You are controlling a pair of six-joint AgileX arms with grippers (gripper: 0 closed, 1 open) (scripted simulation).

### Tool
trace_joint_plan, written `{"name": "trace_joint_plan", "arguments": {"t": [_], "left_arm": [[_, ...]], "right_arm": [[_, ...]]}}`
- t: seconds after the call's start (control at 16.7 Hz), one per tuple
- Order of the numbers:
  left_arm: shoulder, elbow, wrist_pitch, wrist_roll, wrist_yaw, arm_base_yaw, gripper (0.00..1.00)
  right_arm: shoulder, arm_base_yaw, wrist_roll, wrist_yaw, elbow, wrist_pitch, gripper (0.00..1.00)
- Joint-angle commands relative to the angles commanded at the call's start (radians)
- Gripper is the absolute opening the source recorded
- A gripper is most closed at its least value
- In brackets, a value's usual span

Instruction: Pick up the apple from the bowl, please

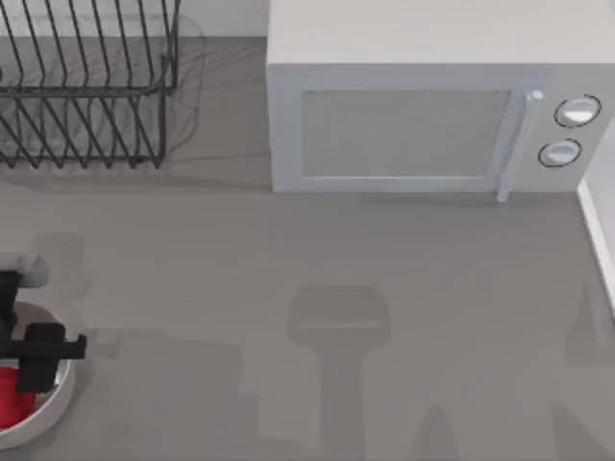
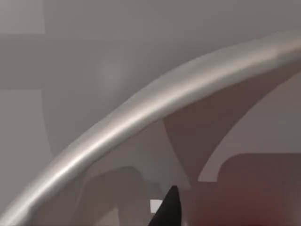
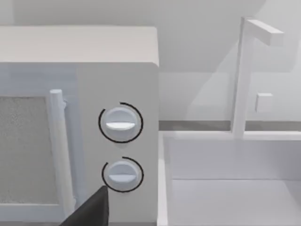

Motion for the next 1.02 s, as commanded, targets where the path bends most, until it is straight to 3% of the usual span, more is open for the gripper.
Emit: {"name": "trace_joint_plan", "arguments": {"t": [0.24,1.02], "left_arm": [[0.002,-0.003,0.003,0.0,0.0,0.0,1.0],[0.002,-0.003,0.003,0.0,0.0,0.0,0.02]], "right_arm": [[0.0,0.0,0.0,0.0,0.0,0.0,1.0],[0.0,0.0,0.0,0.0,0.0,0.0,1.0]]}}
